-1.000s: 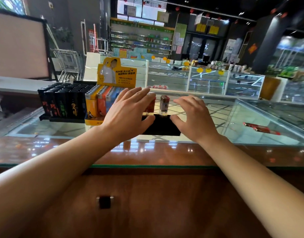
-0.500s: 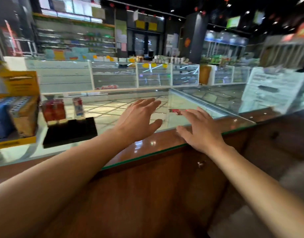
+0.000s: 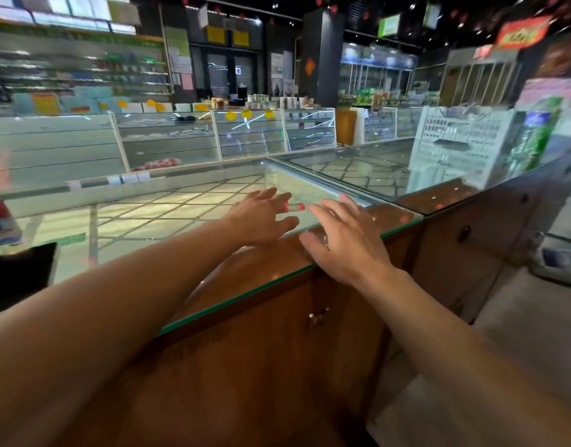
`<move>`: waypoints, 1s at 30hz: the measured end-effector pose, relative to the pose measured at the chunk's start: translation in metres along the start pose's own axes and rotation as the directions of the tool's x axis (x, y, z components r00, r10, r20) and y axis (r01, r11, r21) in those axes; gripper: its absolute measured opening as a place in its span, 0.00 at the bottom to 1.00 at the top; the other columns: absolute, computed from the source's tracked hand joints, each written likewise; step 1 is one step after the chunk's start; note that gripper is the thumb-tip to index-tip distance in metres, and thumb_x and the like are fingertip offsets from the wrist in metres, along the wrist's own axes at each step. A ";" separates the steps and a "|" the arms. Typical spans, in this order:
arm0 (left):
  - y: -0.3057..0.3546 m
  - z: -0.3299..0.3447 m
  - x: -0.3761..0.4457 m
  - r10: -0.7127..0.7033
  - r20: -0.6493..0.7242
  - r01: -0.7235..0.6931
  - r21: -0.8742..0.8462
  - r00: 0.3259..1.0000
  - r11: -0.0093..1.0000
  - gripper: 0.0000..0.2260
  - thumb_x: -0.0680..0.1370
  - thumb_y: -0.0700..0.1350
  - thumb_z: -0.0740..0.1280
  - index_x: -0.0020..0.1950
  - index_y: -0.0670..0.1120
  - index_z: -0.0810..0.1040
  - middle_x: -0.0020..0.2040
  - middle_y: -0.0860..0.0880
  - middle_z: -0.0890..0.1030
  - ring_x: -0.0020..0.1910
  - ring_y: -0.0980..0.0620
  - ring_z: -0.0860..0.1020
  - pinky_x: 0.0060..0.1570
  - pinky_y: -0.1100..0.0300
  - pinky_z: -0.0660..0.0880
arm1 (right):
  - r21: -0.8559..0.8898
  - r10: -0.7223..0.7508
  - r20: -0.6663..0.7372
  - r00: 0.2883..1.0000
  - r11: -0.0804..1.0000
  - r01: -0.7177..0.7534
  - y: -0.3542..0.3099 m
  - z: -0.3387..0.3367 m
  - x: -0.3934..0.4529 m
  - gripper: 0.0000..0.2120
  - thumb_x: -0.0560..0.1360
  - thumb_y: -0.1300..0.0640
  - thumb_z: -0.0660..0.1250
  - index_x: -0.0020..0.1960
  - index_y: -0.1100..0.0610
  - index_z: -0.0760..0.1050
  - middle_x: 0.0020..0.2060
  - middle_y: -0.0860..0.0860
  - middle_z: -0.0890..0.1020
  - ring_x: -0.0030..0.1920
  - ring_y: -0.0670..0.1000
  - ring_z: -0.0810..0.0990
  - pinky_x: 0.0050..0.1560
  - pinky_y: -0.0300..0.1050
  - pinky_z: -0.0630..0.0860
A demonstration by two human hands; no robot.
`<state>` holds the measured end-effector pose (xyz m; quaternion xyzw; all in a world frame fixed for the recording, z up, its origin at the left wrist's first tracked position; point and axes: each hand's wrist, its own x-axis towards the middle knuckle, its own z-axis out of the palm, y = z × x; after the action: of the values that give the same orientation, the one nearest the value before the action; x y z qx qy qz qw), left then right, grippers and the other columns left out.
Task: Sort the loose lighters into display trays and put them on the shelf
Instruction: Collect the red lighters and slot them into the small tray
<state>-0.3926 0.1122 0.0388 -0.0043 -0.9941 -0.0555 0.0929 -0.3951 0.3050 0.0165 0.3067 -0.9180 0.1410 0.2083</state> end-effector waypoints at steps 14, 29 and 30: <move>-0.026 -0.024 -0.092 0.117 0.196 -0.120 0.002 0.974 0.993 0.26 0.83 0.59 0.50 0.81 0.54 0.53 0.81 0.49 0.54 0.80 0.51 0.51 0.77 0.56 0.46 | 0.049 -0.054 -0.075 0.996 0.997 0.058 -0.032 -0.005 -0.008 0.30 0.77 0.40 0.52 0.73 0.55 0.67 0.72 0.52 0.69 0.75 0.56 0.59 0.74 0.52 0.54; -0.063 -0.055 -0.240 0.048 0.018 -0.048 0.017 0.999 0.999 0.37 0.72 0.70 0.60 0.75 0.51 0.61 0.71 0.50 0.70 0.69 0.47 0.69 0.66 0.50 0.69 | 0.085 -0.212 -0.057 0.976 0.973 0.216 -0.139 0.002 -0.030 0.25 0.80 0.45 0.59 0.73 0.55 0.67 0.72 0.52 0.69 0.74 0.55 0.60 0.75 0.51 0.56; -0.061 -0.052 -0.239 0.029 0.014 -0.030 0.027 0.999 0.999 0.40 0.73 0.70 0.62 0.78 0.51 0.57 0.75 0.49 0.65 0.74 0.47 0.64 0.71 0.49 0.65 | 0.091 -0.212 -0.057 0.976 0.972 0.216 -0.143 0.001 -0.031 0.25 0.80 0.46 0.59 0.73 0.55 0.67 0.72 0.52 0.69 0.74 0.55 0.60 0.74 0.51 0.56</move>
<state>-0.1495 0.0463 0.0384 -0.0180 -0.9952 -0.0406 0.0872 -0.2841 0.2103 0.0199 0.4100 -0.8666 0.1690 0.2288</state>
